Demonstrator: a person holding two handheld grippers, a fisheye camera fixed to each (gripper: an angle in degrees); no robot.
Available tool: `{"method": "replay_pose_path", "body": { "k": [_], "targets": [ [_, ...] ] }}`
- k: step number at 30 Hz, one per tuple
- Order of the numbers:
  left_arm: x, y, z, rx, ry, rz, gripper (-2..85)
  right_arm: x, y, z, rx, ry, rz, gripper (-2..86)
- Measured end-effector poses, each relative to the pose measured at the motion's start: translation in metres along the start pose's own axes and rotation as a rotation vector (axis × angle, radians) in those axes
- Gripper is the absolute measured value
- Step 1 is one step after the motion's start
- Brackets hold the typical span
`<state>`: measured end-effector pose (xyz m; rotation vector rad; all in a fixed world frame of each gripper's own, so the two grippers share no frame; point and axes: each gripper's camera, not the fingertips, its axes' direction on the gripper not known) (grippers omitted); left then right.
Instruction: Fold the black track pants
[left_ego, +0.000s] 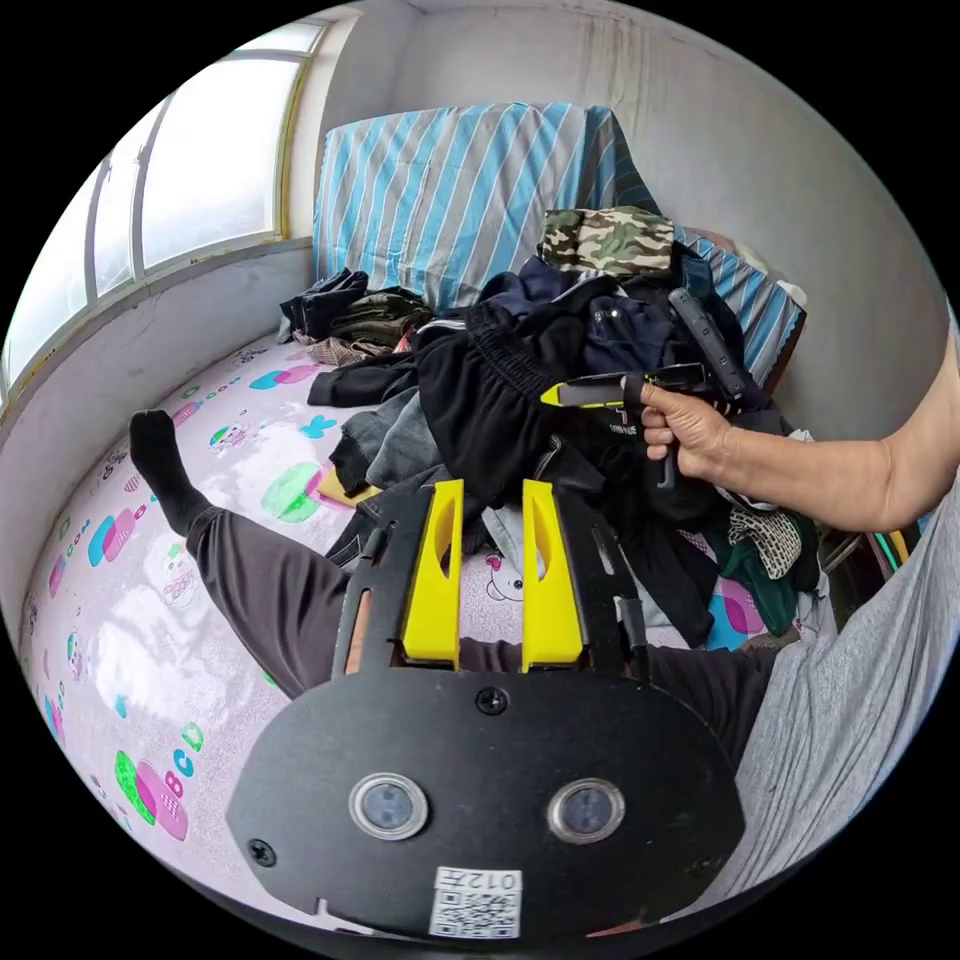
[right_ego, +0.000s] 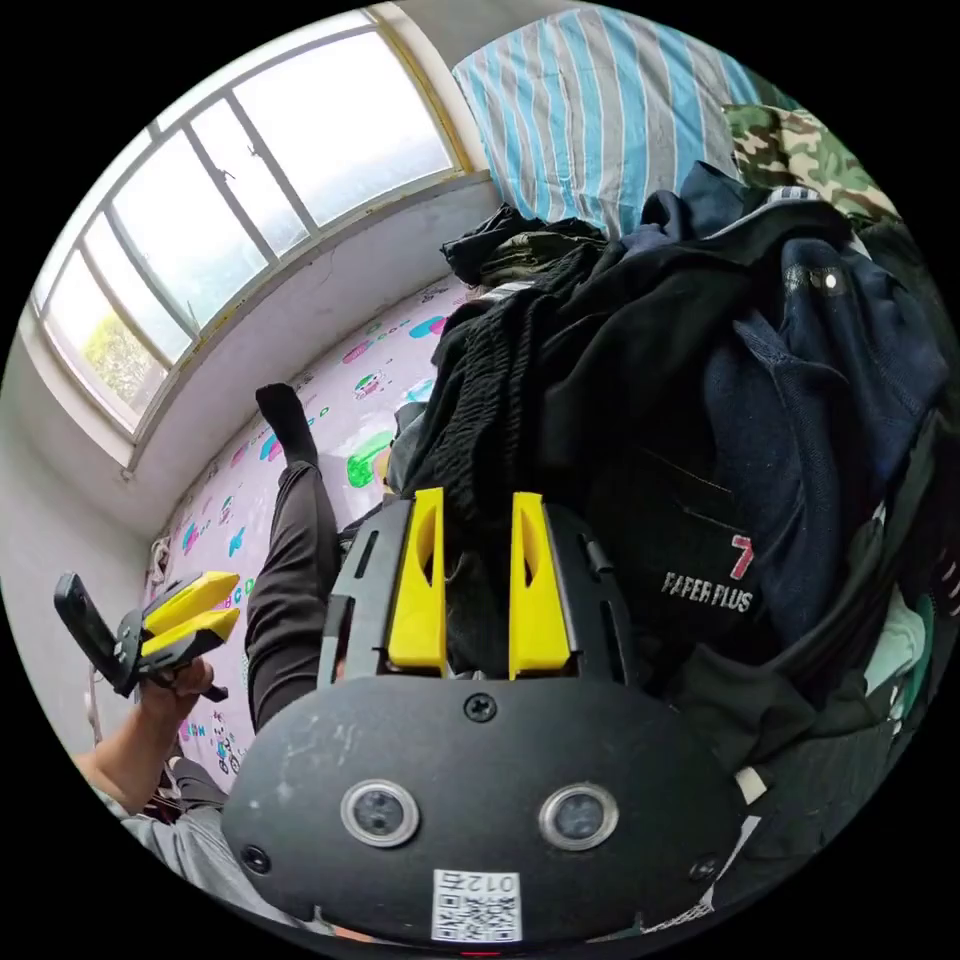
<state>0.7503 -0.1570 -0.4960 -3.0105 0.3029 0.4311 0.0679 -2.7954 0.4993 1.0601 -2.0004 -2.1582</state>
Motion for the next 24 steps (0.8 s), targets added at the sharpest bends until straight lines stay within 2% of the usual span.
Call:
{"method": "replay_pose_path", "body": {
  "k": [4,7,12,18,24],
  "targets": [
    [-0.003,-0.002,0.025,-0.038,-0.059,0.019,11.6,-0.04,0.047,-0.068,0.084,-0.122,-0.131,2.3],
    [-0.004,-0.015,0.037,-0.034,-0.081,0.031,14.0,-0.082,0.077,-0.109,0.053,-0.227,-0.284,1.3],
    [-0.009,-0.036,0.035,0.031,-0.094,0.002,16.4,-0.144,0.142,-0.173,0.002,-0.295,-0.529,0.7],
    [-0.039,-0.005,0.009,0.137,-0.161,-0.104,11.2,-0.156,0.217,-0.25,0.025,-0.353,-0.592,0.4],
    [-0.059,0.032,-0.043,0.212,-0.201,-0.202,8.6,-0.196,0.294,-0.318,0.079,-0.394,-0.773,0.3]
  ]
}}
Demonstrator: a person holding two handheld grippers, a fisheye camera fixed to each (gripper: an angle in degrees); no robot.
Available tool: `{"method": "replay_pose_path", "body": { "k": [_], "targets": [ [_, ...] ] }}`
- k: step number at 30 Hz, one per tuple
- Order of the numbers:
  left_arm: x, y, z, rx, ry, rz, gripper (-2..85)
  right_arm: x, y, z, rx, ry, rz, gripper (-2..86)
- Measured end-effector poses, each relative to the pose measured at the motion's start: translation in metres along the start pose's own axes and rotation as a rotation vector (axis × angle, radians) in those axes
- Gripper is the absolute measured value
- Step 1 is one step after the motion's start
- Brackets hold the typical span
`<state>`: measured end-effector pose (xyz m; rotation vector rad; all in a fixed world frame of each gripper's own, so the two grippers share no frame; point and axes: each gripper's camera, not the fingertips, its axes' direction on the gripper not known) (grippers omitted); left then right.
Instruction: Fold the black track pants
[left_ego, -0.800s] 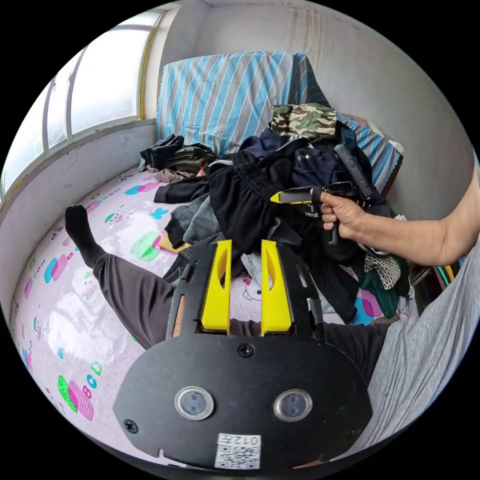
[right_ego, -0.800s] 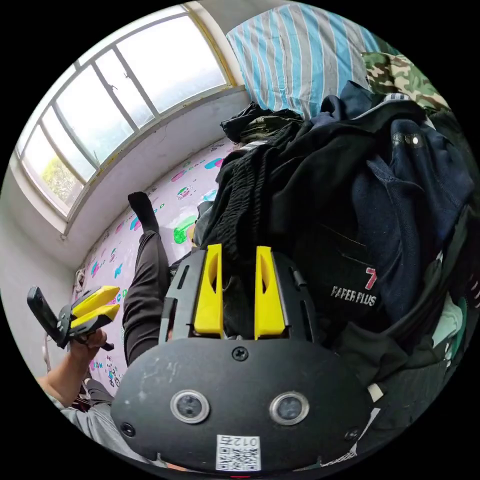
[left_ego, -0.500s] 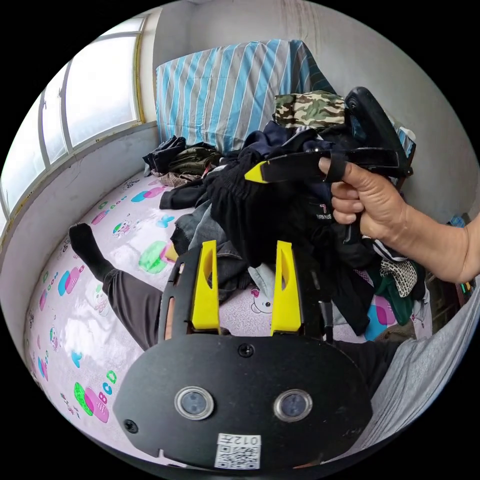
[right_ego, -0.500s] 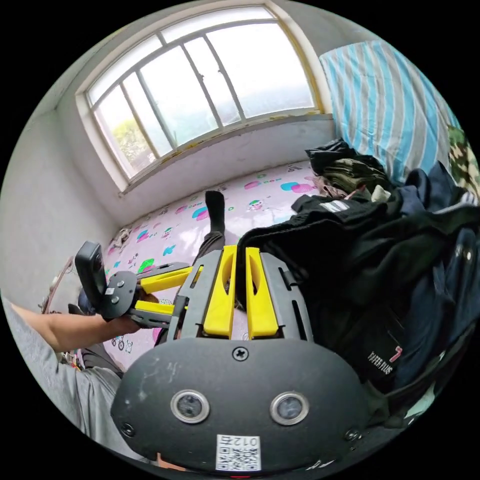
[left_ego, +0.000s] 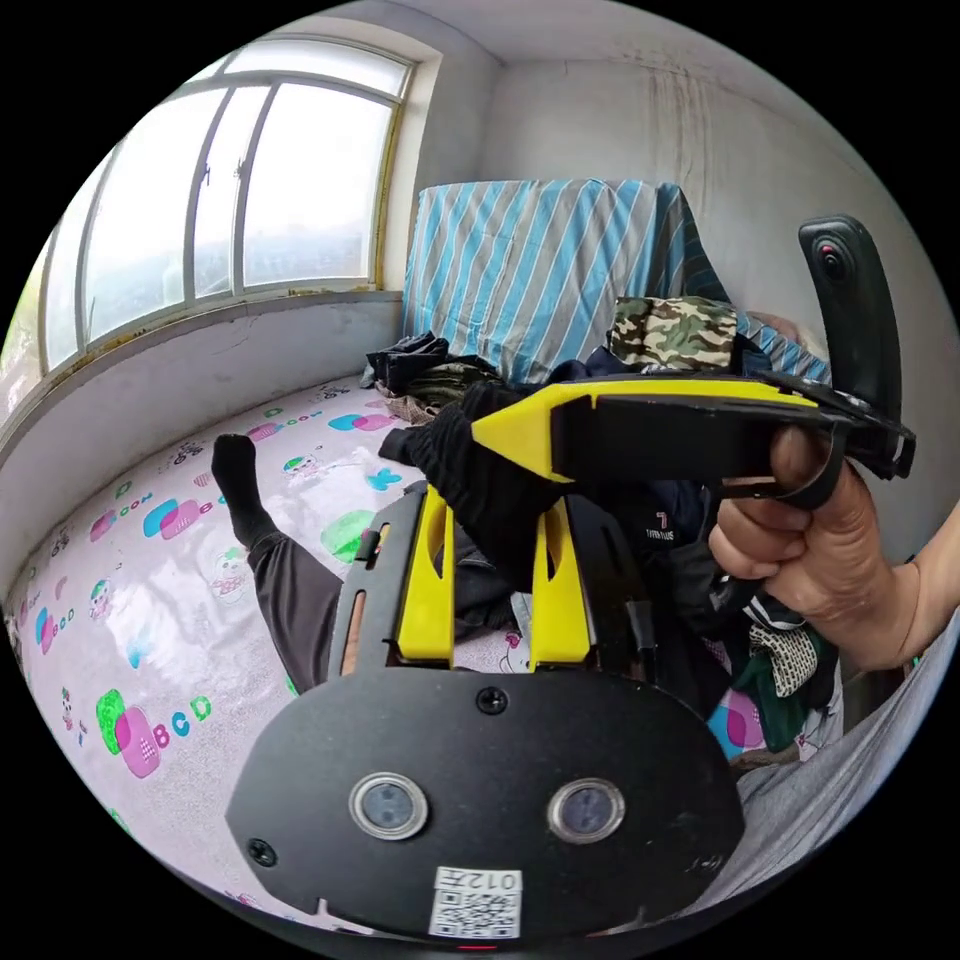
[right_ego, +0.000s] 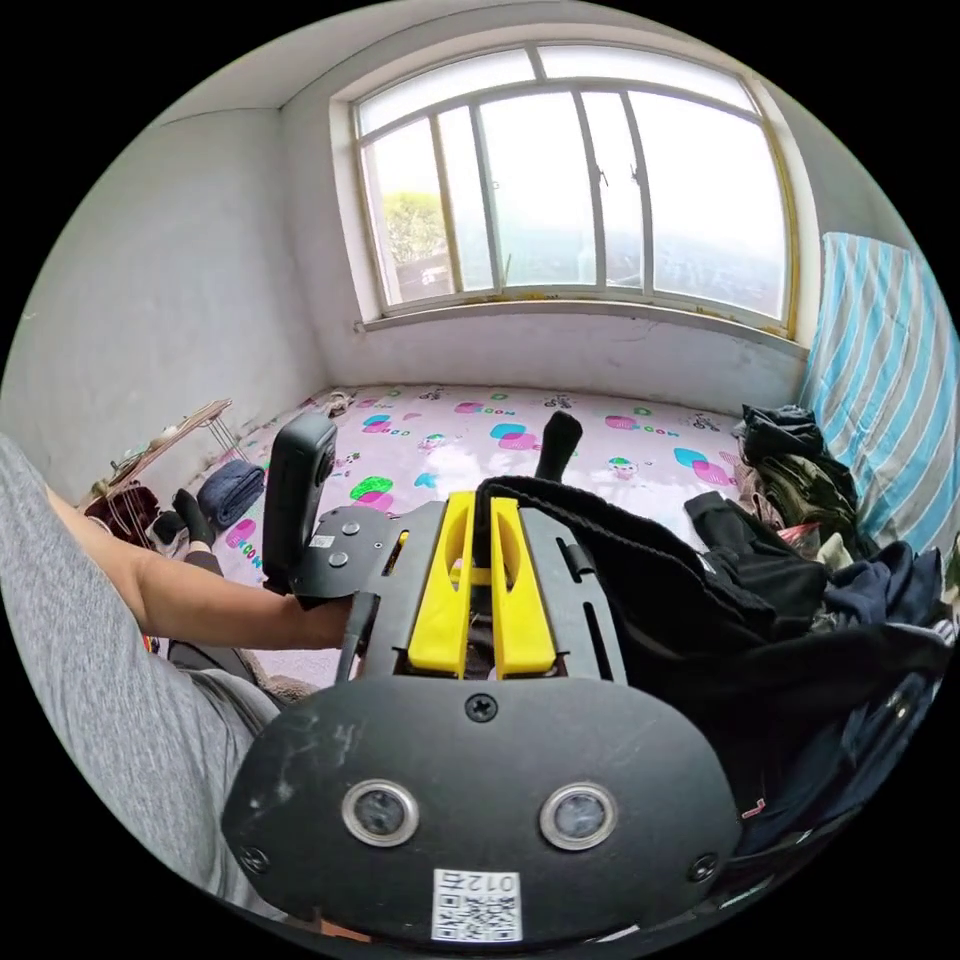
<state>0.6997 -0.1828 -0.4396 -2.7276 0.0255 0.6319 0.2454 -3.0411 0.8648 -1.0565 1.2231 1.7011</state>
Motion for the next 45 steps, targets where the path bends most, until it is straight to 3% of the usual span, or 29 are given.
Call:
{"method": "replay_pose_path", "body": {
  "k": [6,10,12,15,19,22,24,27,29,32,35,42,45],
  "targets": [
    [-0.081,0.04,-0.117,0.124,-0.038,-0.16,3.9,-0.098,-0.017,-0.024,0.07,-0.229,-0.211,0.3],
    [-0.118,0.086,-0.209,0.194,-0.039,-0.267,3.2,-0.173,-0.024,-0.032,0.113,-0.529,-0.328,0.8],
    [-0.13,0.127,-0.264,0.211,-0.153,-0.33,3.4,-0.201,-0.021,-0.023,0.097,-0.678,-0.346,1.4],
    [-0.154,0.191,-0.296,0.101,-0.251,-0.526,4.3,-0.249,-0.008,0.018,-0.061,-0.803,-0.361,3.0],
    [-0.199,0.301,-0.279,-0.031,-0.112,-0.947,5.7,-0.272,0.016,0.069,-0.32,-0.956,-0.366,1.3],
    [-0.22,0.371,-0.266,0.012,0.025,-1.191,6.2,-0.237,0.012,0.076,-0.351,-0.835,-0.27,2.0],
    [-0.228,0.394,-0.275,0.157,0.096,-1.265,6.4,-0.193,0.01,0.078,-0.367,-0.69,-0.124,3.1],
    [-0.244,0.396,-0.296,0.173,0.093,-1.225,6.8,-0.096,0.034,0.071,-0.379,-0.405,0.295,6.4],
    [-0.254,0.395,-0.309,0.166,0.098,-1.187,7.0,-0.025,0.083,0.053,-0.359,-0.262,0.716,8.4],
    [-0.267,0.397,-0.326,0.163,0.123,-1.141,7.4,0.017,0.13,0.015,-0.258,-0.06,1.02,9.5],
    [-0.274,0.404,-0.343,0.175,0.144,-1.125,7.5,0.026,0.128,-0.016,-0.103,0.056,1.069,6.6],
    [-0.279,0.416,-0.373,0.188,0.192,-1.125,8.1,-0.022,0.084,-0.018,-0.104,0.061,0.964,8.6],
    [-0.282,0.415,-0.384,0.142,0.196,-1.098,8.4,-0.032,0.073,-0.046,-0.027,0.243,0.937,9.3]
  ]
}}
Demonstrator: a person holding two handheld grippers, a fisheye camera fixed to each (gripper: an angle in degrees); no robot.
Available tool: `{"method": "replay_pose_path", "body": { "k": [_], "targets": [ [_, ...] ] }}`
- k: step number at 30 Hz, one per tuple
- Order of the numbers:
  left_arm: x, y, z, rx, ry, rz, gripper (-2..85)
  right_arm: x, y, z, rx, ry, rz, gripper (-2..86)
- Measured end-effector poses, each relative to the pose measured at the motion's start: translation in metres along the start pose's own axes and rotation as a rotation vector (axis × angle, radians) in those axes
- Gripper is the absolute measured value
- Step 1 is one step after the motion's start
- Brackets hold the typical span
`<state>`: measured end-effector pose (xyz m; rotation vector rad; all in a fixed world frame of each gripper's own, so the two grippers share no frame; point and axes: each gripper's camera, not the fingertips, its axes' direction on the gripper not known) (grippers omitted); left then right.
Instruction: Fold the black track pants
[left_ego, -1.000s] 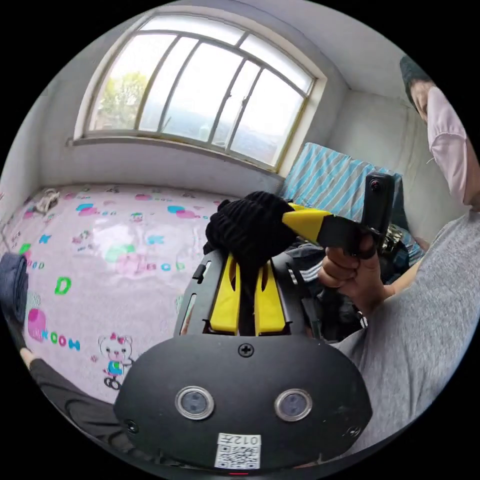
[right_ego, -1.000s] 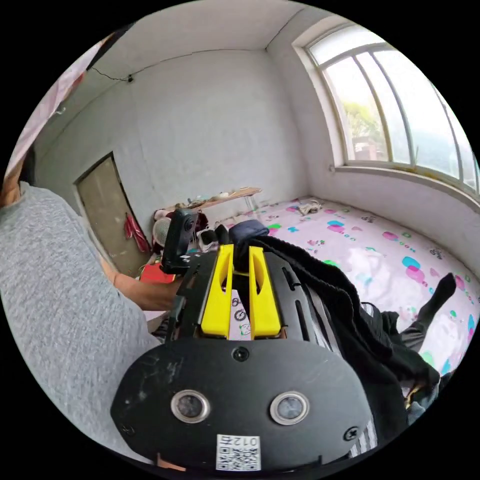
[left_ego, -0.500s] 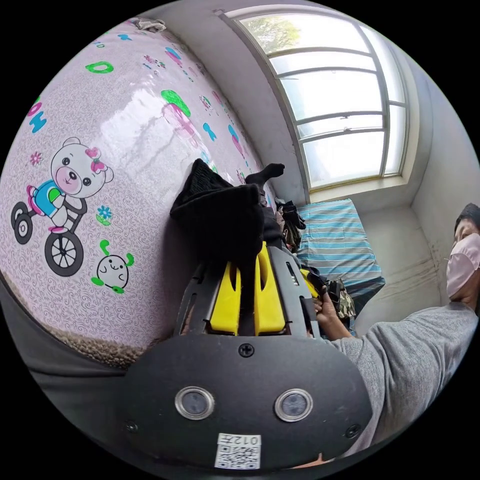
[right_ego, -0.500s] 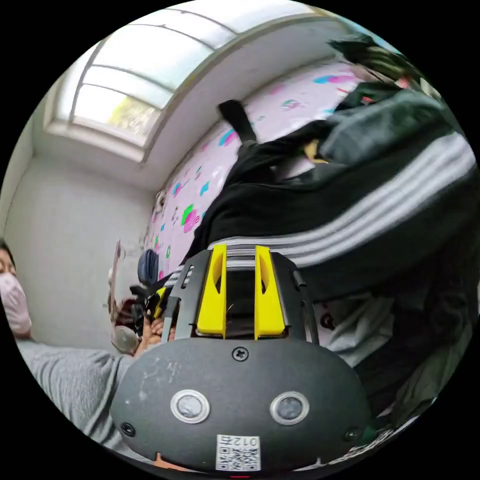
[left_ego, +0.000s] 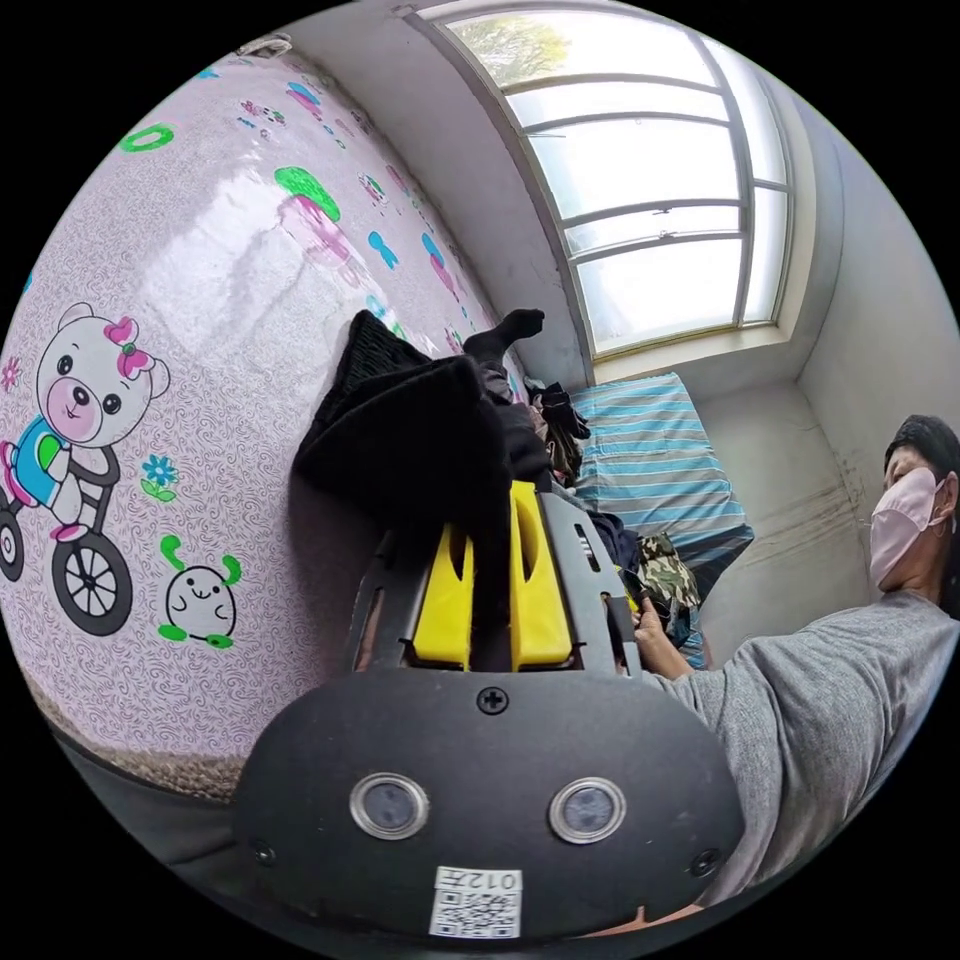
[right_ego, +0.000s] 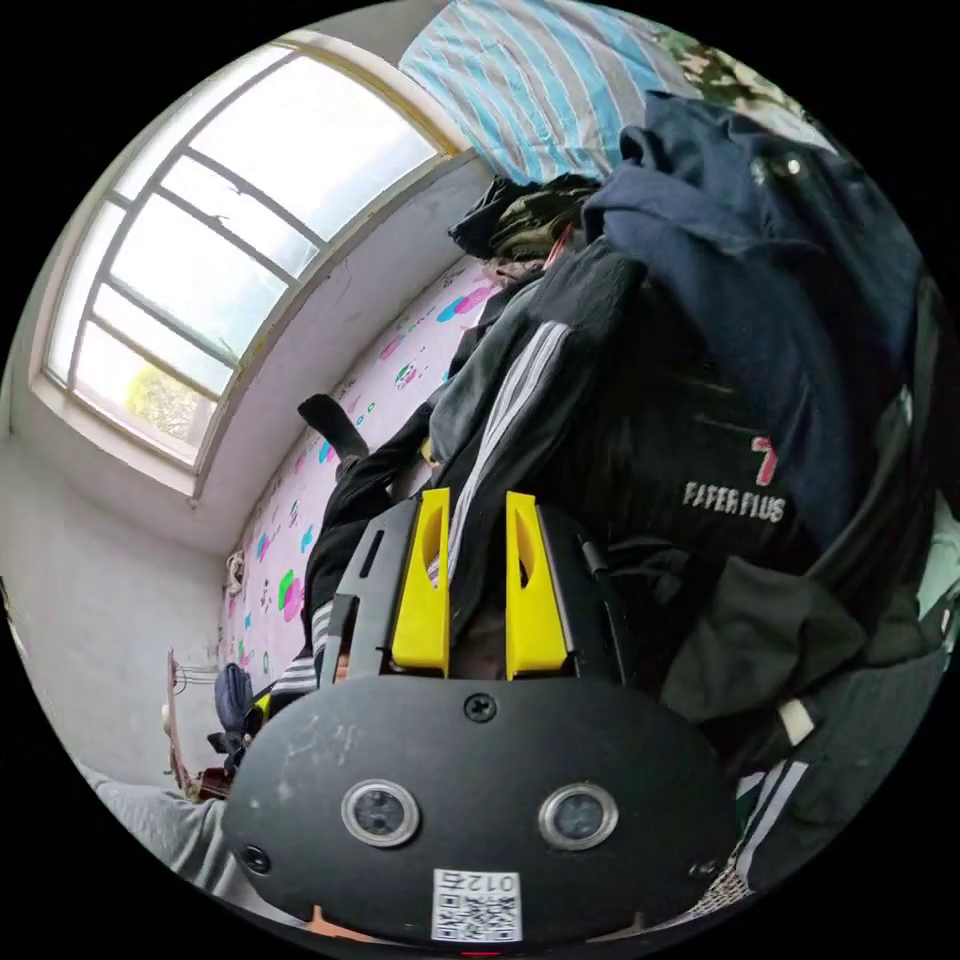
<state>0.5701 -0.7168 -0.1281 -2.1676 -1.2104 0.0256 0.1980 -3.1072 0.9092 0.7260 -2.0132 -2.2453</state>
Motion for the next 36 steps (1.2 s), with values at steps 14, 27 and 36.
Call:
{"method": "replay_pose_path", "body": {
  "k": [14,27,36],
  "targets": [
    [-0.001,0.011,-0.095,0.22,0.323,-0.03,6.8,-0.012,0.012,-0.037,0.128,0.09,0.113,3.7],
    [0.011,0.05,-0.177,0.284,0.421,-0.074,6.5,0.002,0.089,-0.102,0.06,-0.174,0.133,7.1],
    [0.083,0.03,-0.243,0.496,0.494,0.076,6.2,-0.073,0.123,-0.168,0.07,-0.495,0.003,0.1]
  ]
}}
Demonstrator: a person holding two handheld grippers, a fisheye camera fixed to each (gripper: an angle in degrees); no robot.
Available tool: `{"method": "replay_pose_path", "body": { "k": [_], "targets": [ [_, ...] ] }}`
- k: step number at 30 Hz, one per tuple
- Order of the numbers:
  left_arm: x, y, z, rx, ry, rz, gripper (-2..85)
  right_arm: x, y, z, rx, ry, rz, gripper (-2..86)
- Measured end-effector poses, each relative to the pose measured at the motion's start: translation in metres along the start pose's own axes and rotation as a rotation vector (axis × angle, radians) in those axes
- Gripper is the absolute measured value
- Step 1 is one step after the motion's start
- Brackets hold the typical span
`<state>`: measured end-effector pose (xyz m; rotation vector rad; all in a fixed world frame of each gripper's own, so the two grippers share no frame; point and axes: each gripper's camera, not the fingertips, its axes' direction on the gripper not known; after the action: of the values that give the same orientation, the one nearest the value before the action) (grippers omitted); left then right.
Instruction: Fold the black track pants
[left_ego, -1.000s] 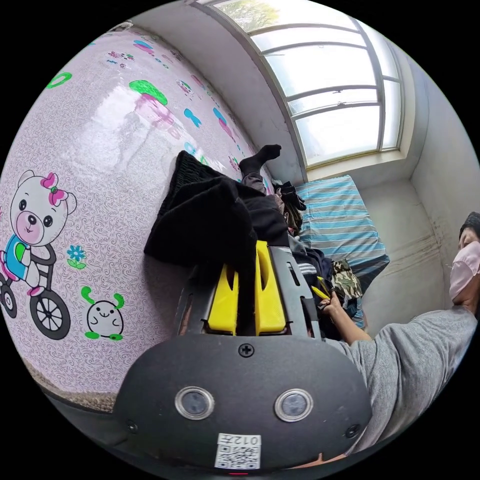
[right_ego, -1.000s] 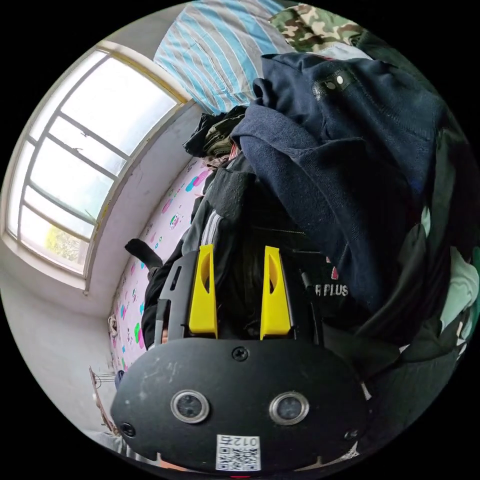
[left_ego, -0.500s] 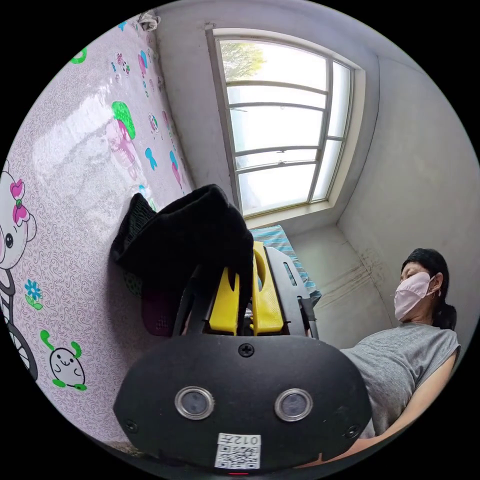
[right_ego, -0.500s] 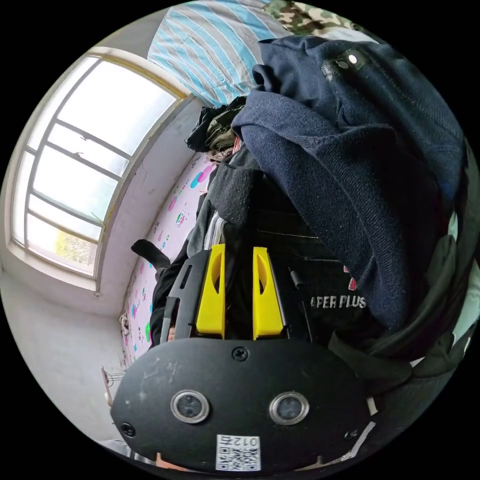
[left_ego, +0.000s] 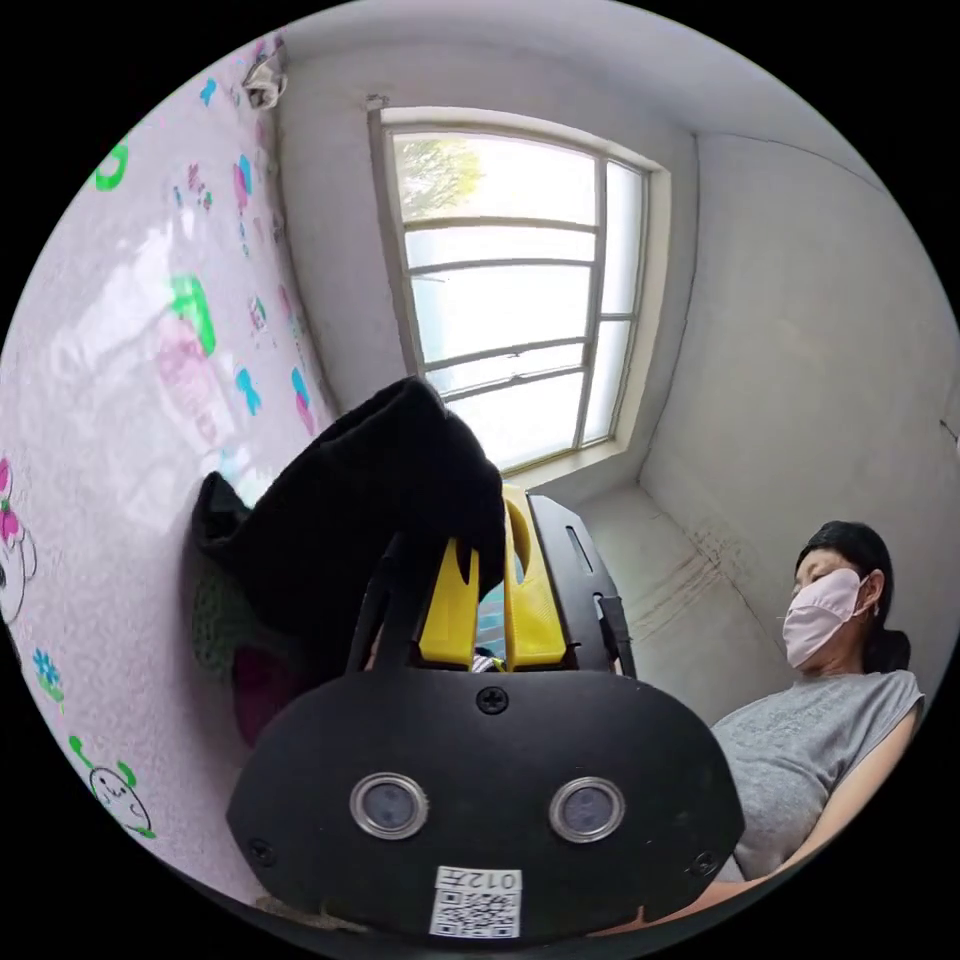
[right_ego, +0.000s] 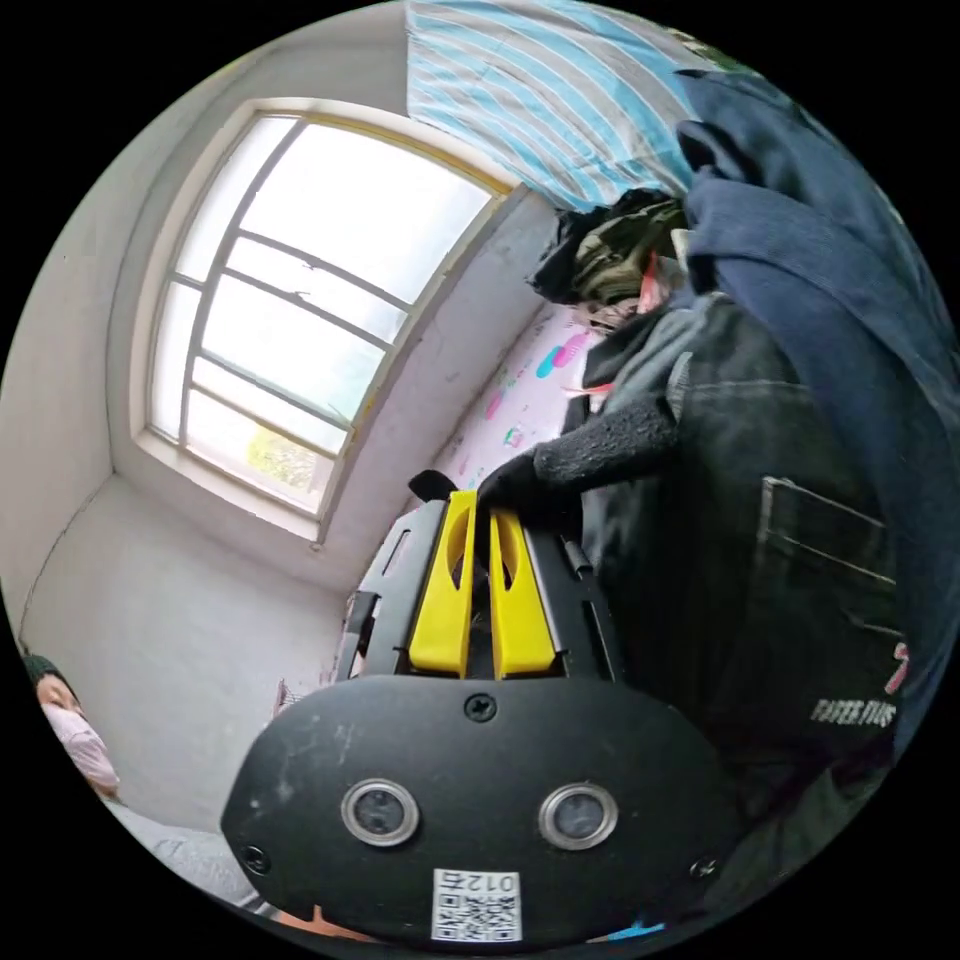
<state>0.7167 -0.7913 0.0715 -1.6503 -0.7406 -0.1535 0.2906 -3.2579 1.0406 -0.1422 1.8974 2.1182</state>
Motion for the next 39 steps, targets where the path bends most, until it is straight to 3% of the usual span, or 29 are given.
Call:
{"method": "replay_pose_path", "body": {
  "k": [4,10,14,17,22,24,31,35,39],
  "targets": [
    [0.061,-0.056,-0.001,0.129,0.077,0.124,6.1,-0.117,-0.013,0.001,-0.012,-0.348,-0.131,-0.3],
    [0.197,-0.143,-0.042,0.314,0.109,0.369,6.3,-0.29,-0.014,-0.013,-0.031,-0.569,-0.32,-0.3],
    [0.263,-0.178,-0.091,0.306,-0.184,0.347,6.2,-0.356,0.006,-0.012,-0.053,-0.625,-0.357,-0.4],
    [0.278,-0.181,-0.139,0.308,-0.392,0.35,6.2,-0.374,0.033,0.017,-0.166,-0.609,-0.375,-0.4],
    [0.245,-0.148,-0.212,0.406,-0.456,0.207,6.3,-0.362,0.088,0.081,-0.348,-0.561,-0.301,-0.5],
    [0.225,-0.134,-0.228,0.389,-0.575,0.123,6.3,-0.35,0.102,0.11,-0.414,-0.536,-0.253,-0.4],
    [0.134,-0.167,-0.199,0.296,-0.741,-0.166,6.4,-0.311,0.124,0.257,-0.642,-0.273,0.014,-0.3],
    [0.138,-0.251,-0.124,0.286,-0.745,-0.104,6.4,-0.388,0.077,0.308,-0.578,-0.278,-0.064,-0.3],
    [0.214,-0.328,-0.075,0.328,-0.661,0.152,6.4,-0.5,0.01,0.305,-0.422,-0.386,-0.293,-0.3]
  ]
}}
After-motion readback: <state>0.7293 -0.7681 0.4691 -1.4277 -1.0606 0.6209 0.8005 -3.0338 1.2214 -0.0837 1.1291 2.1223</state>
